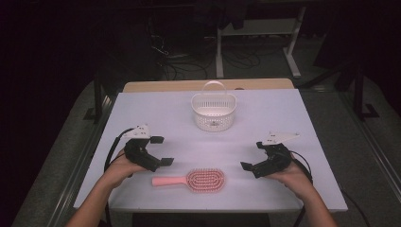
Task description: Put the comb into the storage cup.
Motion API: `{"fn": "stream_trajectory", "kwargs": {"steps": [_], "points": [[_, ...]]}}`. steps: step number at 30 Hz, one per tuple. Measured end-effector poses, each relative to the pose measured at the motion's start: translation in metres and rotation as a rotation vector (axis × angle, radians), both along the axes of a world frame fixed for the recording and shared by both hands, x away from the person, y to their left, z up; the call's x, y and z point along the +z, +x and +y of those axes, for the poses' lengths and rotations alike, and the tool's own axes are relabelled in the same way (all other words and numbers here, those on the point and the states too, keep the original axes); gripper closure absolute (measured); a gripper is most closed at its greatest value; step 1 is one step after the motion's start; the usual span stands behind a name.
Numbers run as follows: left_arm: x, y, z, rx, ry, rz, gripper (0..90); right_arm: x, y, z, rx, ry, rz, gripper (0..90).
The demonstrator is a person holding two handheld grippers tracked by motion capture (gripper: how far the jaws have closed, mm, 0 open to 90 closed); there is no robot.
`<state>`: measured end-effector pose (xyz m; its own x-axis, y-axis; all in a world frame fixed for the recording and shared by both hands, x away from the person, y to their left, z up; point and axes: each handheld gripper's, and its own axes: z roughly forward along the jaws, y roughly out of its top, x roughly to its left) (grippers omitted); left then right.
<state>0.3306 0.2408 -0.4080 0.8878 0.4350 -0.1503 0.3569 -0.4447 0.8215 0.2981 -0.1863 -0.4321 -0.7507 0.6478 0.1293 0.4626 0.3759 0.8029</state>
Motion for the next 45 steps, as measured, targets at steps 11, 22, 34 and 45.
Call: {"fn": "stream_trajectory", "kwargs": {"steps": [11,22,34,45], "points": [[0.003,0.002,-0.014,-0.033,-0.010,0.000,0.8,0.000,0.000,0.001,0.000,0.000,-0.002,0.0],[0.007,0.005,-0.025,-0.061,-0.017,-0.007,0.8,0.000,0.000,0.000,-0.004,0.003,-0.003,0.0],[0.010,0.007,-0.037,-0.087,-0.020,-0.020,0.8,0.000,0.000,0.000,-0.005,0.006,-0.001,0.0],[0.014,0.012,-0.049,-0.117,-0.018,-0.030,1.1,0.000,0.000,0.000,-0.008,0.011,0.000,0.0]]}}
